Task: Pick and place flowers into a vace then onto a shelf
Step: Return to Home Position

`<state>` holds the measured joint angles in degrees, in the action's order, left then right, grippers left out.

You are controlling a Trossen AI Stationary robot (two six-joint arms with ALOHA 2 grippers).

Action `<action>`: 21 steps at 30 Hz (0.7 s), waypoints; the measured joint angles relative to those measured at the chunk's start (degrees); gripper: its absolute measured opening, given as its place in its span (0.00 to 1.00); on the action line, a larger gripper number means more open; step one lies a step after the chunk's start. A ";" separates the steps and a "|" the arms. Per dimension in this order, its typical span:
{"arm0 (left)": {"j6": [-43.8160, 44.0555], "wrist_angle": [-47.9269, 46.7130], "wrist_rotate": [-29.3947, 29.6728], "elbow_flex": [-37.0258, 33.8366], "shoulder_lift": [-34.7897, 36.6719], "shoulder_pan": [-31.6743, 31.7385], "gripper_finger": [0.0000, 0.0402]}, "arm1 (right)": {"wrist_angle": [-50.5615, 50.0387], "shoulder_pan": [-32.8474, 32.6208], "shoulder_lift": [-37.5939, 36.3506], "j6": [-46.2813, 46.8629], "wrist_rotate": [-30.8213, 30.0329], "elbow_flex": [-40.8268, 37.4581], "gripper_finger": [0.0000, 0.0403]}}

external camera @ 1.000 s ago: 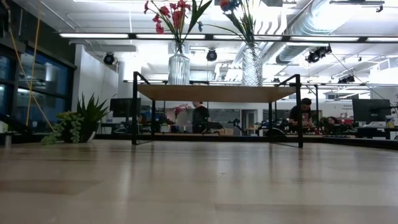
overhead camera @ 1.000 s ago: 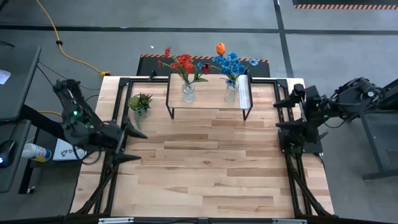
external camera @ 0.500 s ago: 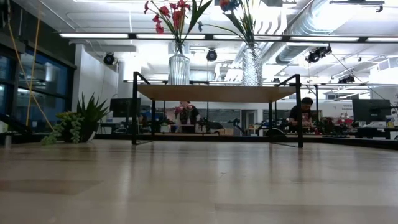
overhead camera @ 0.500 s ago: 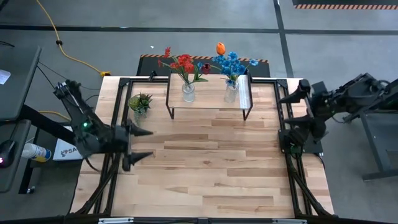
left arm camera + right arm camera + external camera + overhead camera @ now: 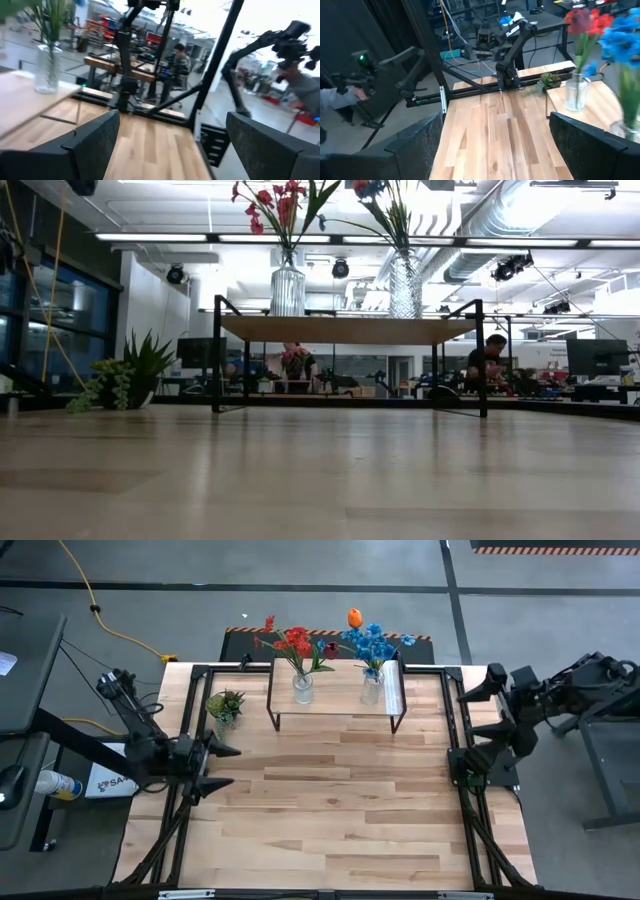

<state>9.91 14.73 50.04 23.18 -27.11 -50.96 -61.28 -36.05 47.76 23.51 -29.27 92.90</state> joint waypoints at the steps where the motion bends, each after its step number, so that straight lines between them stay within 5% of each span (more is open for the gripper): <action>1: 0.89 0.27 -0.50 -0.66 0.12 0.00 0.99 | -0.22 0.00 -0.37 -0.02 -0.25 0.00 0.89; 11: 7.58 2.64 -2.52 -5.04 -1.63 2.83 0.99 | -0.40 0.00 -5.33 -2.53 -2.01 -2.73 0.89; 21: 9.93 8.69 -15.67 -8.86 -3.48 17.15 0.99 | 19.34 0.00 -24.17 -4.53 0.89 -29.36 0.89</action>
<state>19.84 23.42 34.37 14.32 -30.59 -33.81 -41.94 -36.05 23.59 18.98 -28.38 63.54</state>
